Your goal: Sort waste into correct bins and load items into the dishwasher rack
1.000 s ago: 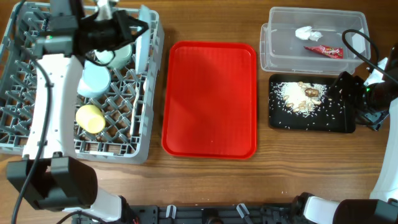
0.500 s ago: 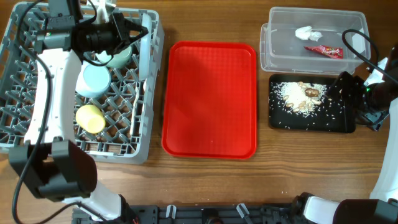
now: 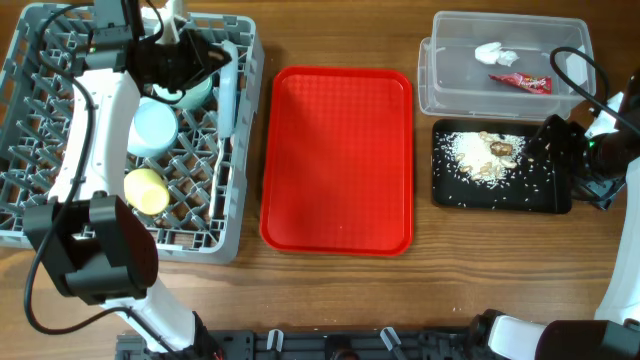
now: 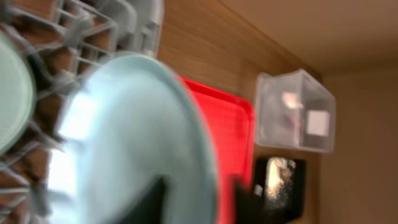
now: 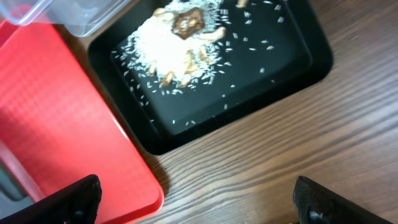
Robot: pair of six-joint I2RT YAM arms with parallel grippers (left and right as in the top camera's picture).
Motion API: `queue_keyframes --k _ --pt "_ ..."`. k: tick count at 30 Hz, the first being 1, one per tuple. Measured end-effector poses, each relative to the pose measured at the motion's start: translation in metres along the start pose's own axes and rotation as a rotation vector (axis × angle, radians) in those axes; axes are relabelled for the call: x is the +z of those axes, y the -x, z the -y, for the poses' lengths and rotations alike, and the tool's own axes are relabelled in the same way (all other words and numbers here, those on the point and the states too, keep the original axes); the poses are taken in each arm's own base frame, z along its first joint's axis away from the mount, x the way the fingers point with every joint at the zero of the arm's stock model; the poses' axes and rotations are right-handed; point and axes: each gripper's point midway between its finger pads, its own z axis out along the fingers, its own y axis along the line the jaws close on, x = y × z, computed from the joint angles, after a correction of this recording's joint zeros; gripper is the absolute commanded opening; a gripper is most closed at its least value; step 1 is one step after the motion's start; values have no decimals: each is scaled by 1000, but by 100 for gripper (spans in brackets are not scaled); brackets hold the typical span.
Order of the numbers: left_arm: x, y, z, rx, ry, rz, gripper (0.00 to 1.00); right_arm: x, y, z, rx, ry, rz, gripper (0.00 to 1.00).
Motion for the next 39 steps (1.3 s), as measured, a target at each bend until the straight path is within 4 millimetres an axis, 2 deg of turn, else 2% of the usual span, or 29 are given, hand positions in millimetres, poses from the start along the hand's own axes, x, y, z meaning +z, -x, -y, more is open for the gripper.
queue_keyframes --k 4,8,11,15,19,22,26,30,35,39 --pt "-1 7 -11 4 66 37 100 0 0 -17 -79 82 1 100" --pt "-8 8 -21 -1 148 59 100 0 0 -39 -182 141 15 100" --pt "-25 4 -16 -1 181 74 100 2 0 -65 -281 183 42 100" --pt "-61 -14 -16 -38 301 85 100 1 1 -108 -422 248 108 100" --pt "-88 -41 -38 -112 482 44 100 -4 0 -156 -562 323 194 100" --pt "-97 -66 -56 -166 591 -36 100 1 -13 -175 -625 337 180 100" --pt "-108 -92 -66 -206 667 -128 100 22 -27 -166 -624 272 77 100" --pt "-111 -101 -68 -181 692 -162 100 30 -30 -156 -614 224 39 100" --pt "-110 -112 -59 -97 662 -121 100 18 -31 -152 -621 219 81 100" --pt "-127 -122 -44 -10 602 21 100 -3 -35 -149 -641 258 200 100"
